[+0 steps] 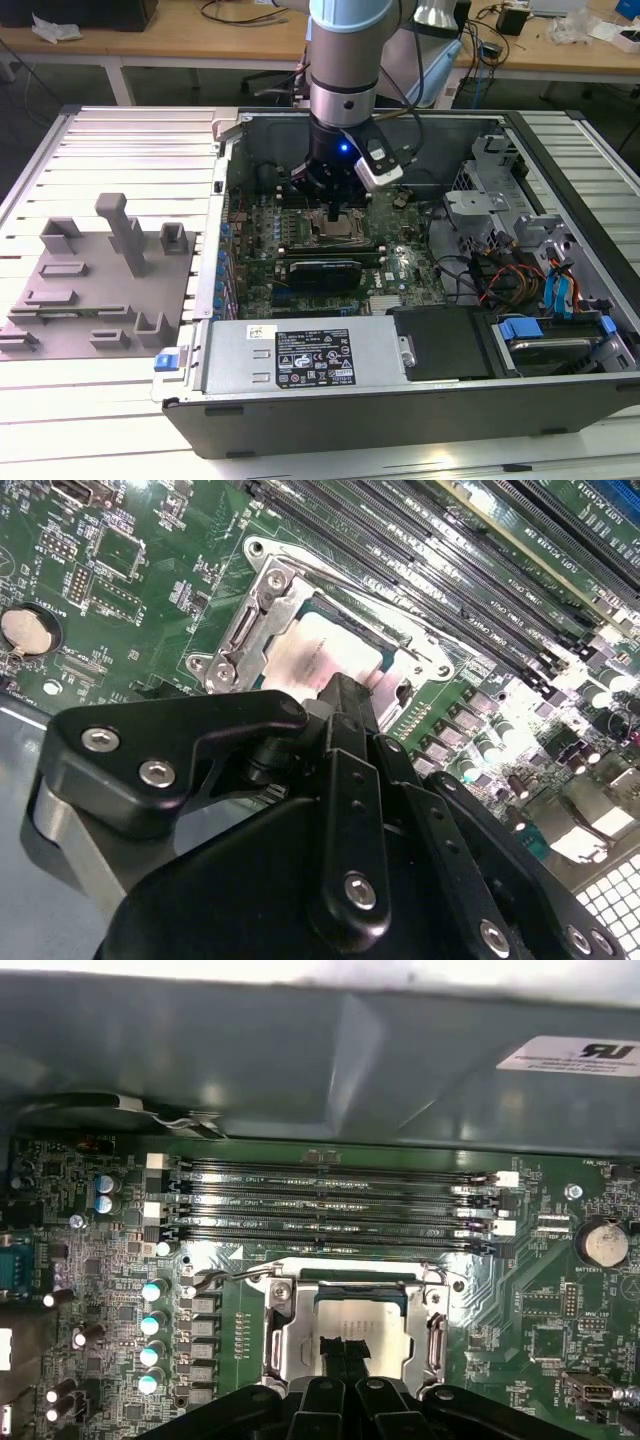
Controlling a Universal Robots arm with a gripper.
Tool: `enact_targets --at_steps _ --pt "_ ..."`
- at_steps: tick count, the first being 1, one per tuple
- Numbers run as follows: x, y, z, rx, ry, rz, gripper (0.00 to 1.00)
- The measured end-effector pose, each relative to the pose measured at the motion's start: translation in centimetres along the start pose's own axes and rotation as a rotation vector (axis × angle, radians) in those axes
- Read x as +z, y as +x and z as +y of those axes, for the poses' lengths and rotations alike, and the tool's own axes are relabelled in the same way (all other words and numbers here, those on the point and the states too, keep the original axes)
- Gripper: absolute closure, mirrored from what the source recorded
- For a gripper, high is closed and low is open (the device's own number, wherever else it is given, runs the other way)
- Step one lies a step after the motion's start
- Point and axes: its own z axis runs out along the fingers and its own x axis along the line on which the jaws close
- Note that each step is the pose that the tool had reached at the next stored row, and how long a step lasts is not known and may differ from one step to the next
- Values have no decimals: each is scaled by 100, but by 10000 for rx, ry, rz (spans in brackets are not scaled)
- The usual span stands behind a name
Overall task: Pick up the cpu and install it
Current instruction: 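Close the cpu cover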
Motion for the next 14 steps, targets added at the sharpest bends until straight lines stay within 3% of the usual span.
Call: enact_targets --at_steps 6,14 --pt "6 16 -3 -1 -3 -3 89" --pt "57 158 -20 -22 -1 -4 89"
